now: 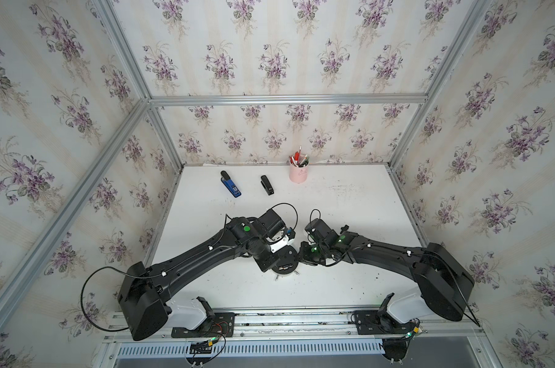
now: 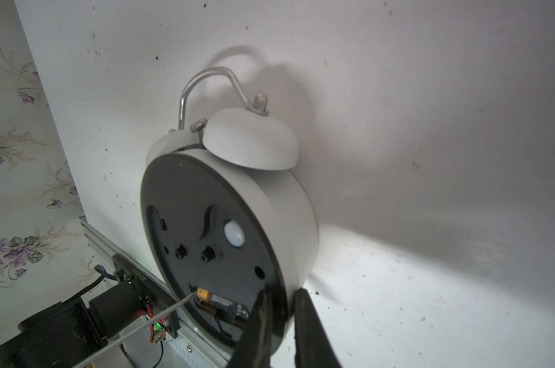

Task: Remove the battery from the alarm
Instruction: Release the battery from the alarm.

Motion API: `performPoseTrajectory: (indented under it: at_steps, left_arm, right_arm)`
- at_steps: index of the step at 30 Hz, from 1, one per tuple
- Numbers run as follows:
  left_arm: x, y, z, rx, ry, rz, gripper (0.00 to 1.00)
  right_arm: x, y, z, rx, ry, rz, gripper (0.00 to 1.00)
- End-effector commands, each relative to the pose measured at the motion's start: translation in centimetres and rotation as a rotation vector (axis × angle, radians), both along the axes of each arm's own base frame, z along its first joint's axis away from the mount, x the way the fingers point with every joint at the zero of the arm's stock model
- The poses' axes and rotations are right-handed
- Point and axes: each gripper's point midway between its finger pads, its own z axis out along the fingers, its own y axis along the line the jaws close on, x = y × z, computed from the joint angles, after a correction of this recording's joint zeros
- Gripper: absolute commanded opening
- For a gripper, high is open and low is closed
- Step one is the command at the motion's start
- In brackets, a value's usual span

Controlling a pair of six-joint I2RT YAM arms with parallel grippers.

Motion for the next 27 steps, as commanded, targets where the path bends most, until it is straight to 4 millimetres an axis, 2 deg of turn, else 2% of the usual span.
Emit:
performPoseTrajectory:
  at_steps: [1, 8, 18, 27]
  left_arm:
    - [0.1, -0.1, -0.1, -0.001, -0.005, -0.004, 0.0]
    - [-0.2, -0.1, 0.5, -0.013, 0.013, 0.018, 0.0]
    - [-0.7, -0.1, -1.4, -0.051, 0.033, 0.083, 0.0]
    - [-0.5, -2.3, -1.3, -0.264, 0.015, 0.223, 0.0]
  right_arm:
    - [-0.5, 0.0, -0.1, -0.004, 0.018, 0.002, 0.09]
    - [-0.4, -0.1, 0.1, -0.007, 0.015, -0.013, 0.08]
    - [-0.8, 0.5, -0.1, -0.001, 0.028, -0.024, 0.05]
    - [-1.0, 0.5, -0.4, 0.001, 0.045, -0.042, 0.04]
